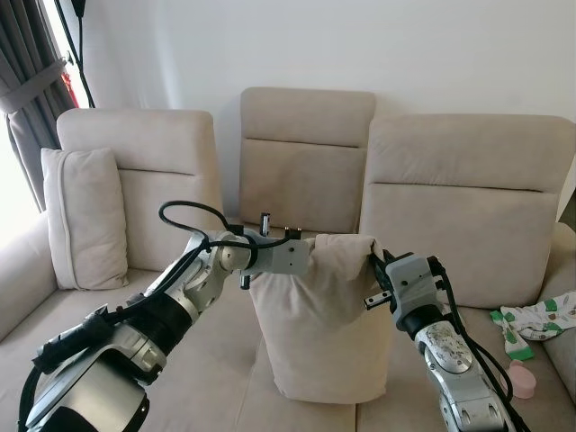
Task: Move the pillow to the sofa from floor
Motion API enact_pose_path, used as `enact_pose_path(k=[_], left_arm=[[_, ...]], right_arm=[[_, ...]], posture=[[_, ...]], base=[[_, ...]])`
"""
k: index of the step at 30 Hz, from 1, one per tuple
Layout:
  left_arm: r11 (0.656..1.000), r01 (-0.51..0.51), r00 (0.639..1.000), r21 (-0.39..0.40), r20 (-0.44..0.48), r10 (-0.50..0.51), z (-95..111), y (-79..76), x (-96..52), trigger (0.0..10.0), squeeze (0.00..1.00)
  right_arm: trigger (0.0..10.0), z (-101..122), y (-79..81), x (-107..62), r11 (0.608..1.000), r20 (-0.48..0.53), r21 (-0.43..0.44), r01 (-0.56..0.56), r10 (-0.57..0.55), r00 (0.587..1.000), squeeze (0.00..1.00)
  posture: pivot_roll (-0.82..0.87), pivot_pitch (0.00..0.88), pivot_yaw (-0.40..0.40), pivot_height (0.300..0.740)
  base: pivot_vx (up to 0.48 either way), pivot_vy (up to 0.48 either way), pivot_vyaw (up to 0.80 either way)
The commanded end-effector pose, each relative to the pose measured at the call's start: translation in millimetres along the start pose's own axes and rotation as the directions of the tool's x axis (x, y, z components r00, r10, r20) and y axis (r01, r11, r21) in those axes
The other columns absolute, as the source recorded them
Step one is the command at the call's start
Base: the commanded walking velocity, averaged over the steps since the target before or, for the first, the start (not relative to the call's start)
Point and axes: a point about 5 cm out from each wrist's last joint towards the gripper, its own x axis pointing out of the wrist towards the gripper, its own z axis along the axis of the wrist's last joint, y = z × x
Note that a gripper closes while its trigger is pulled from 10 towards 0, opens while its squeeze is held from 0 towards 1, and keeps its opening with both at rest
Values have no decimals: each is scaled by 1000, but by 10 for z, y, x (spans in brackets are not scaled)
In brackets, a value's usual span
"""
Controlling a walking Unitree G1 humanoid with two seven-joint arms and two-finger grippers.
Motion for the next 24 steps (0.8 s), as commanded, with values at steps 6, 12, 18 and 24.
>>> enact_pose_path(k=[6,12,18,24], left_arm=[[999,-18,994,38,111,13,319,-72,104,10000,0],[987,-159,966,-27,204,161,572,119,106,10000,0],[966,-248,936,-77,238,259,635,273,67,10000,843],[953,-283,921,-109,248,301,640,307,53,10000,1000]], right_arm=[[10000,-125,132,-32,997,-76,37,-68,71,995,0],[10000,-250,-1,-76,1000,-140,-9,16,-17,990,0],[10000,-284,-94,-78,997,-166,-43,71,-77,983,0],[10000,-302,-106,-84,996,-176,-34,83,-87,981,4]], posture=[[-103,0,47,740],[-112,0,54,740],[-116,0,61,740],[-113,0,64,740]], base=[[0,0,0],[0,0,0],[0,0,0],[0,0,0]])
